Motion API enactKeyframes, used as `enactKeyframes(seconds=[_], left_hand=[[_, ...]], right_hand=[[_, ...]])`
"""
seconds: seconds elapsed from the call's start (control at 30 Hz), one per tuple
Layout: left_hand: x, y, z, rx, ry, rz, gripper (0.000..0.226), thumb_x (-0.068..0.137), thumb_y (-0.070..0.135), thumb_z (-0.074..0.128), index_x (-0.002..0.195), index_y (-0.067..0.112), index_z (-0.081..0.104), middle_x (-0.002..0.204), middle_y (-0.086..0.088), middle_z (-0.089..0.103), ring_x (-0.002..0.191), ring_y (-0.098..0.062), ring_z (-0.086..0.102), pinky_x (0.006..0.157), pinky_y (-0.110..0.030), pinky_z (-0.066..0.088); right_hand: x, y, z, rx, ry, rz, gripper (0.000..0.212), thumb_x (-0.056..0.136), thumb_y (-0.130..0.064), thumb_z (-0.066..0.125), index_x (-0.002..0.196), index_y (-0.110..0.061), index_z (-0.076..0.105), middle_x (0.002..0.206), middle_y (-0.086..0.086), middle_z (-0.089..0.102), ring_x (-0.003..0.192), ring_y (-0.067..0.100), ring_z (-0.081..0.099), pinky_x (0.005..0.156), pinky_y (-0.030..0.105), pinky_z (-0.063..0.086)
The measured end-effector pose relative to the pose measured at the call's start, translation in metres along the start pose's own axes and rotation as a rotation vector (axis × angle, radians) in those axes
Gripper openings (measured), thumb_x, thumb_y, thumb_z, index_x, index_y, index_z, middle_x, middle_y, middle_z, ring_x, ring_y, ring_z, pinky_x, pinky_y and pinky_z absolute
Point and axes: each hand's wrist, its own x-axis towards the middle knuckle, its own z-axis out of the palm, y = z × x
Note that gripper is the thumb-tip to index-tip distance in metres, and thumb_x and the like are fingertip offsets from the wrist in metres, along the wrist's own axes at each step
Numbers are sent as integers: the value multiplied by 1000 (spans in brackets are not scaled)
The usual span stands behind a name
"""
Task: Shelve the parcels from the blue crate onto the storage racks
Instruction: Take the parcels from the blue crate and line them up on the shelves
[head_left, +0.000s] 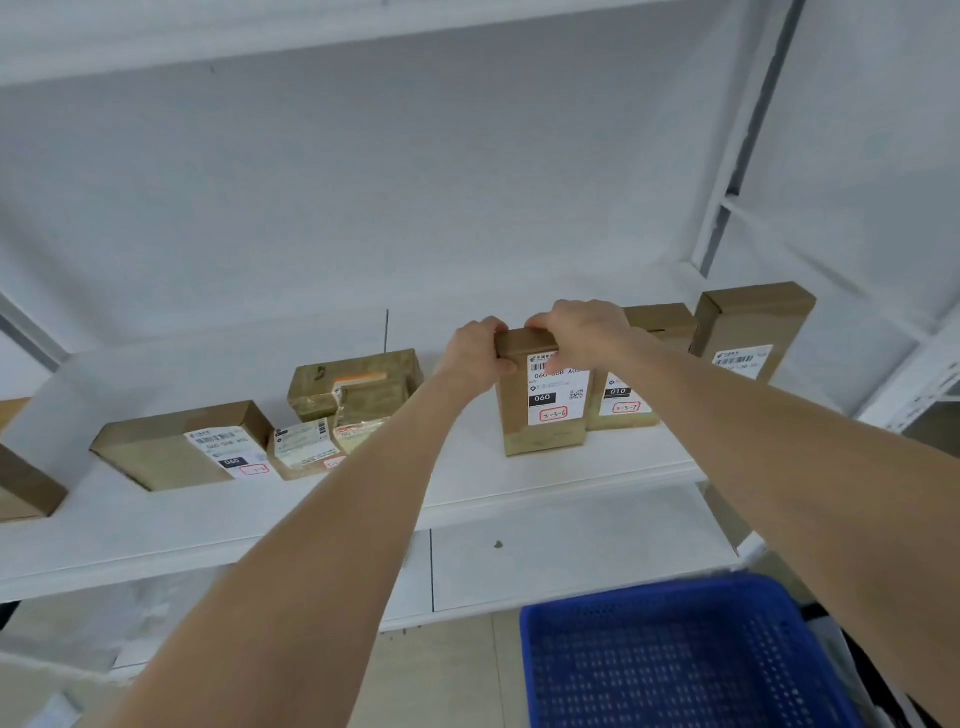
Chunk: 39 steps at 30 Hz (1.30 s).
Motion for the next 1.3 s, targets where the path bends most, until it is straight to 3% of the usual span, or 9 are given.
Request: enactKeyframes(seconds=[0.17, 0.3, 0.43, 0.5, 0.63, 0.8, 0.9, 1.0, 1.3], left_hand=[[1, -4, -7, 37, 27, -33, 50, 85, 11, 61, 133, 12, 46, 128, -12, 51, 115, -28, 52, 92, -32, 43], [1, -13, -10, 40, 36, -69, 51, 86, 11, 60, 134, 11, 44, 129, -13, 50, 116, -28, 50, 91, -32, 42], [5, -12, -7, 38, 41, -66, 50, 87, 9, 59, 135, 12, 44, 129, -13, 49, 116, -29, 50, 92, -34, 43], [8, -14, -7, 31, 49, -75, 49, 87, 10, 59, 134, 12, 45, 128, -13, 49, 116, -29, 50, 93, -35, 43], [17, -15, -9, 35, 13, -77, 50, 87, 11, 59, 134, 11, 43, 130, -13, 47, 117, -29, 49, 93, -33, 41], [21, -5, -9, 101, -48, -58, 65, 81, 20, 67, 138, 12, 36, 132, -9, 39, 115, -27, 51, 94, -36, 45], [24, 2, -6, 161, -45, -23, 72, 81, 24, 66, 144, 23, 31, 134, -6, 40, 122, -25, 47, 97, -43, 46], [29, 10, 1, 221, -37, 6, 60, 86, 20, 61, 141, 28, 38, 132, -5, 43, 122, -26, 45, 96, -42, 46], [44, 11, 6, 202, 7, 14, 54, 87, 17, 62, 137, 27, 44, 126, -6, 46, 118, -27, 47, 97, -41, 45]], right_hand=[[6, 7, 6, -27, -67, 28, 85, 75, -35, 76, 145, -29, 29, 137, 5, 40, 128, 28, 39, 107, 51, 28], [6, 13, 7, 17, -80, 147, 65, 81, -6, 60, 139, -19, 34, 119, 8, 46, 116, 30, 44, 106, 55, 29], [9, 14, 8, 81, 16, 112, 45, 85, 10, 39, 126, -9, 45, 100, 9, 52, 86, 25, 45, 87, 38, 36], [13, 17, 4, 127, 43, 97, 50, 86, 4, 48, 132, -12, 41, 109, 8, 55, 91, 26, 51, 90, 38, 38], [17, 37, -8, 0, -68, 112, 92, 69, -37, 79, 144, -21, 28, 126, 5, 50, 117, 29, 51, 103, 55, 33], [15, 55, -6, -95, -247, 119, 107, 61, -36, 86, 146, -19, 24, 139, 7, 39, 127, 29, 40, 94, 46, 44], [16, 59, -2, -146, -203, 104, 85, 72, -14, 76, 143, -16, 29, 136, 6, 42, 121, 28, 45, 90, 44, 46], [18, 62, 2, -152, -112, 78, 59, 80, -14, 66, 133, -22, 40, 117, 3, 53, 104, 27, 56, 75, 38, 44], [26, 67, 4, -127, -38, 98, 52, 87, -19, 63, 134, -25, 42, 116, 4, 51, 103, 29, 57, 63, 35, 37]])
